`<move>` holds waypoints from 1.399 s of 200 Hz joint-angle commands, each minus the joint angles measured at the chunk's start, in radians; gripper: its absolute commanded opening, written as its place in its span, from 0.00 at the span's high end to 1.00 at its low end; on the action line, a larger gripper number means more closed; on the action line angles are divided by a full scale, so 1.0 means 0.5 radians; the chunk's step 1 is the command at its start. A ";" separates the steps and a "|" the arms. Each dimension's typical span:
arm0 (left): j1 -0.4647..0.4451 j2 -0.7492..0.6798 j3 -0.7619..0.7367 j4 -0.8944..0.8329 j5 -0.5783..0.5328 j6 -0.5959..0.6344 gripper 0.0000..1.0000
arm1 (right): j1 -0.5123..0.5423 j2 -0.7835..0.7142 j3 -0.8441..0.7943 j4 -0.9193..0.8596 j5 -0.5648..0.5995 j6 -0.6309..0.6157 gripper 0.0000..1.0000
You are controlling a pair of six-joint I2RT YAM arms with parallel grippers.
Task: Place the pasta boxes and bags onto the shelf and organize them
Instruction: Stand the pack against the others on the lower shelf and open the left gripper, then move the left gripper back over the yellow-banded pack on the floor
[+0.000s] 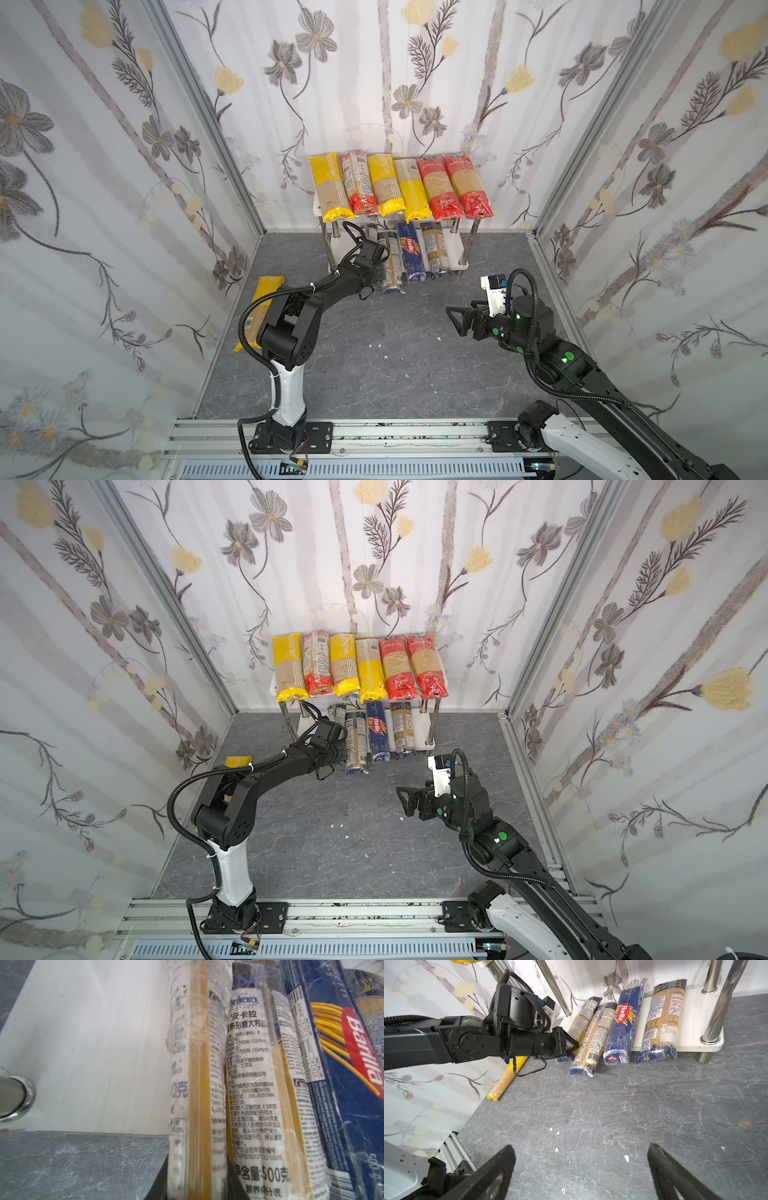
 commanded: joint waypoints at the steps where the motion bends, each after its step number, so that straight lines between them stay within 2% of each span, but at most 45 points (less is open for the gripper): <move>1: 0.001 0.050 0.004 -0.077 0.106 0.020 0.86 | 0.001 0.009 0.021 0.040 -0.023 0.009 0.00; 106: -0.009 0.099 0.082 -0.082 0.162 0.035 0.85 | 0.001 0.025 0.021 0.040 -0.015 0.009 0.00; 116: -0.009 0.088 0.075 -0.087 0.150 0.043 0.80 | 0.001 0.021 0.017 0.040 -0.013 0.009 0.00; 138: -0.008 0.045 0.036 -0.098 0.101 0.053 0.59 | 0.002 0.009 0.015 0.038 -0.008 0.008 0.00; 156: -0.009 0.002 0.005 -0.107 0.080 0.063 0.36 | 0.001 0.009 0.011 0.039 -0.011 0.007 0.00; 180: -0.014 -0.083 -0.039 -0.114 0.020 0.069 0.01 | 0.001 0.008 0.008 0.039 -0.013 0.012 0.00; 244: -0.026 -0.324 -0.176 -0.148 -0.036 0.066 0.00 | 0.001 -0.030 0.006 0.038 -0.022 0.047 0.00; 280: -0.038 -0.602 -0.483 -0.196 -0.080 0.028 0.00 | 0.001 -0.046 0.000 0.035 -0.059 0.064 0.00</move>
